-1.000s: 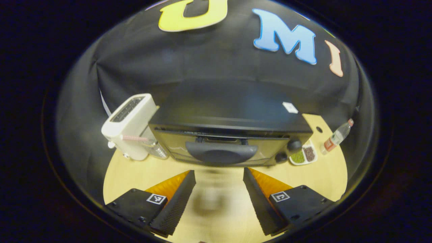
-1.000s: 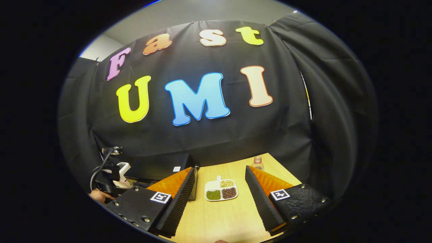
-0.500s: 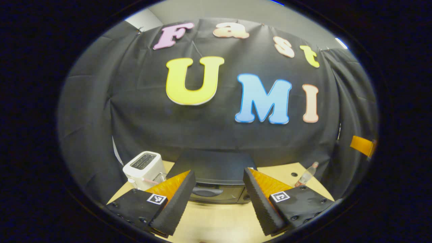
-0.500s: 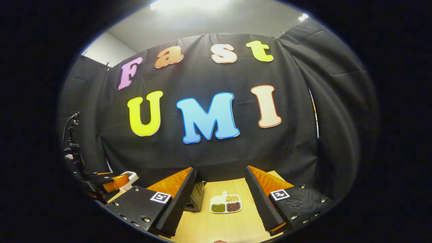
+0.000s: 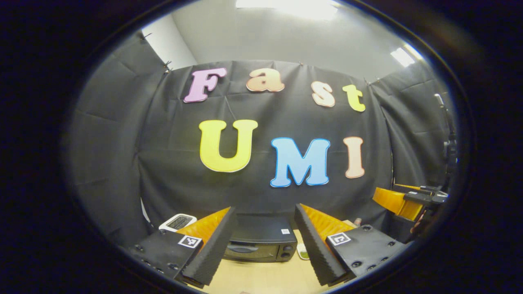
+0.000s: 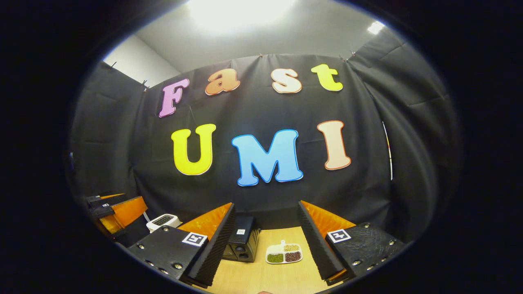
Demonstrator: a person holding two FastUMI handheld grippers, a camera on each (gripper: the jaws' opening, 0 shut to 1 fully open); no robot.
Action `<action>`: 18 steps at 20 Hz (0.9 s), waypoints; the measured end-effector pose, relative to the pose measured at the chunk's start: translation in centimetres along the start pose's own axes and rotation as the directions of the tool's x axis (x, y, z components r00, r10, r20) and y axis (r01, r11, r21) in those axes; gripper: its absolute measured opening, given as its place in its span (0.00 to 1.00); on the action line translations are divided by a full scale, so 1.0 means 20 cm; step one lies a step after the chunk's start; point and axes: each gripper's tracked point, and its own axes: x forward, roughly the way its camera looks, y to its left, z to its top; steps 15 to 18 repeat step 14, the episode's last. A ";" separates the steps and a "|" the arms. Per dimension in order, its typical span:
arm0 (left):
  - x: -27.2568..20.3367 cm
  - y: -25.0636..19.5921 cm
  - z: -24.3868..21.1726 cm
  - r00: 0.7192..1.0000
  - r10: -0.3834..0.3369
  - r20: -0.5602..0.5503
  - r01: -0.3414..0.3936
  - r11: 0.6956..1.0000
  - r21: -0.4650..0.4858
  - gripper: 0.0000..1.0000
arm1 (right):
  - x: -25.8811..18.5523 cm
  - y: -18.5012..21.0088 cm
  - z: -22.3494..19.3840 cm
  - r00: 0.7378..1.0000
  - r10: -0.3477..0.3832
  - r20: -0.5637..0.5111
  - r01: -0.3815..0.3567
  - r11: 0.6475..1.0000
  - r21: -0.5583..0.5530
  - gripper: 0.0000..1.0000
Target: Open the electric oven with the left hand, put the food in, and close the electric oven.
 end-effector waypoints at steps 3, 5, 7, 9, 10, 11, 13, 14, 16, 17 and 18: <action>-0.01 0.03 0.07 0.999 -0.001 0.037 0.000 1.000 0.024 1.00 | 0.00 0.04 0.02 1.000 -0.015 0.019 0.015 1.000 -0.007 0.92; 0.00 0.06 0.06 0.999 -0.012 0.039 0.012 1.000 0.006 1.00 | 0.00 0.08 0.02 1.000 -0.018 0.020 0.018 1.000 -0.006 0.92; 0.00 0.13 0.05 0.999 -0.002 0.037 0.002 1.000 0.013 1.00 | 0.00 0.11 0.02 0.999 -0.025 0.024 0.025 1.000 -0.015 0.92; -0.01 0.20 0.05 0.999 0.002 0.036 -0.003 1.000 0.023 1.00 | 0.00 0.15 0.02 0.999 -0.030 0.025 0.031 0.999 -0.014 0.92; -0.01 0.22 0.05 0.999 0.002 0.037 -0.003 1.000 0.026 1.00 | 0.00 0.17 0.02 0.999 -0.034 0.027 0.035 0.999 -0.011 0.92; -0.01 0.26 0.05 0.999 0.000 0.039 -0.001 1.000 0.030 1.00 | 0.00 0.19 0.02 0.999 -0.039 0.028 0.039 0.999 -0.009 0.92; 0.00 0.32 0.05 0.999 0.001 0.050 -0.002 1.000 0.028 1.00 | 0.00 0.23 0.02 0.998 -0.050 0.031 0.050 0.999 -0.011 0.92; -0.01 0.34 0.05 0.998 0.000 0.056 -0.001 1.000 0.022 1.00 | 0.00 0.24 0.02 0.998 -0.057 0.032 0.057 0.998 -0.013 0.92; -0.01 0.34 0.05 0.998 0.000 0.056 -0.001 1.000 0.022 1.00 | 0.00 0.24 0.02 0.998 -0.057 0.032 0.057 0.998 -0.013 0.92; -0.01 0.34 0.05 0.998 0.000 0.056 -0.001 1.000 0.022 1.00 | 0.00 0.24 0.02 0.998 -0.057 0.032 0.057 0.998 -0.013 0.92; -0.01 0.34 0.05 0.998 0.000 0.056 -0.001 1.000 0.022 1.00 | 0.00 0.24 0.02 0.998 -0.057 0.032 0.057 0.998 -0.013 0.92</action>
